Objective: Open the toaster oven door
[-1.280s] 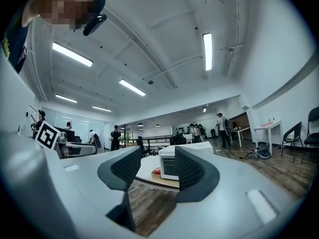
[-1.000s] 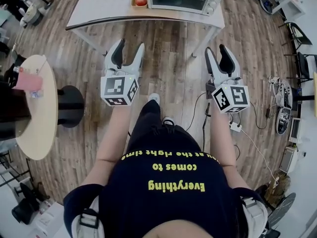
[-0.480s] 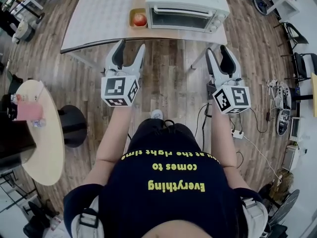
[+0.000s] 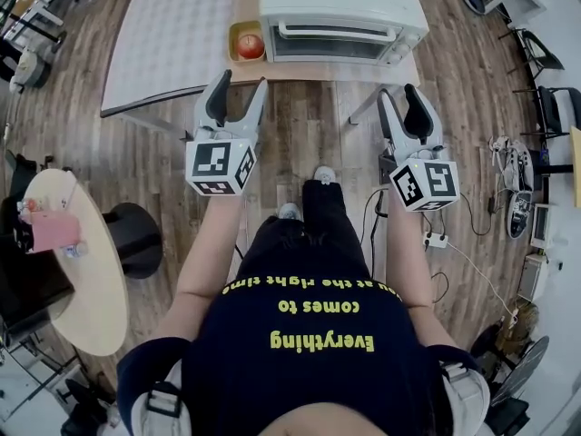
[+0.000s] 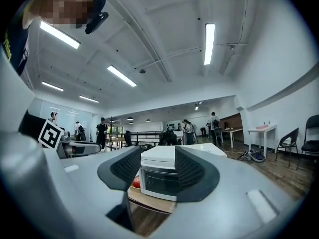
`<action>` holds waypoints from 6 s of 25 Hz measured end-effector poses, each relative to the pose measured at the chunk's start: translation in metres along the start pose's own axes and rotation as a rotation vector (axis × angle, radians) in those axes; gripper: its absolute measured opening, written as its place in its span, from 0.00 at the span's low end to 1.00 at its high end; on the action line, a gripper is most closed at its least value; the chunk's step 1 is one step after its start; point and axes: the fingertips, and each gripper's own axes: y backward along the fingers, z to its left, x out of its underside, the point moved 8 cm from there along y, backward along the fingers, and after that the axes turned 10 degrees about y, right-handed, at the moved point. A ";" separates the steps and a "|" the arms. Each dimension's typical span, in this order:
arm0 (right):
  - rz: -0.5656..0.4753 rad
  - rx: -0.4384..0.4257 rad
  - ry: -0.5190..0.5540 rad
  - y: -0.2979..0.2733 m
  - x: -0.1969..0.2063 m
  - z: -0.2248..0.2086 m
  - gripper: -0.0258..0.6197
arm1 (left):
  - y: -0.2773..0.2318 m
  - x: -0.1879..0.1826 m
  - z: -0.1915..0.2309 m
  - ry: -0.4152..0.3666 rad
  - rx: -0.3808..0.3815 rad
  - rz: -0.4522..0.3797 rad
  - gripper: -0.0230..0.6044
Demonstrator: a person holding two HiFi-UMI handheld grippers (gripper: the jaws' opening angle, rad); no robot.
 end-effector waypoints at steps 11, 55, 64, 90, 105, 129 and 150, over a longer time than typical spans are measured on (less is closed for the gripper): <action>0.003 -0.078 -0.009 -0.079 0.007 -0.050 0.39 | -0.065 -0.007 0.013 0.008 -0.080 -0.004 0.43; 0.211 0.018 -0.034 -0.165 0.089 -0.146 0.31 | -0.187 0.034 0.050 0.035 -0.124 0.106 0.43; 0.235 0.005 -0.035 -0.165 0.100 -0.142 0.28 | -0.182 0.038 0.046 0.006 -0.113 0.127 0.40; 0.268 -0.063 -0.047 -0.160 0.105 -0.140 0.24 | -0.178 0.054 0.037 0.060 -0.095 0.232 0.32; 0.305 -0.101 -0.065 -0.142 0.108 -0.134 0.24 | -0.163 0.059 0.034 0.123 -0.067 0.292 0.31; 0.401 -0.155 -0.073 -0.103 0.116 -0.123 0.22 | -0.134 0.077 0.017 0.234 0.019 0.438 0.25; 0.382 -0.154 -0.037 -0.085 0.102 -0.131 0.22 | -0.107 0.100 0.014 0.359 0.004 0.489 0.20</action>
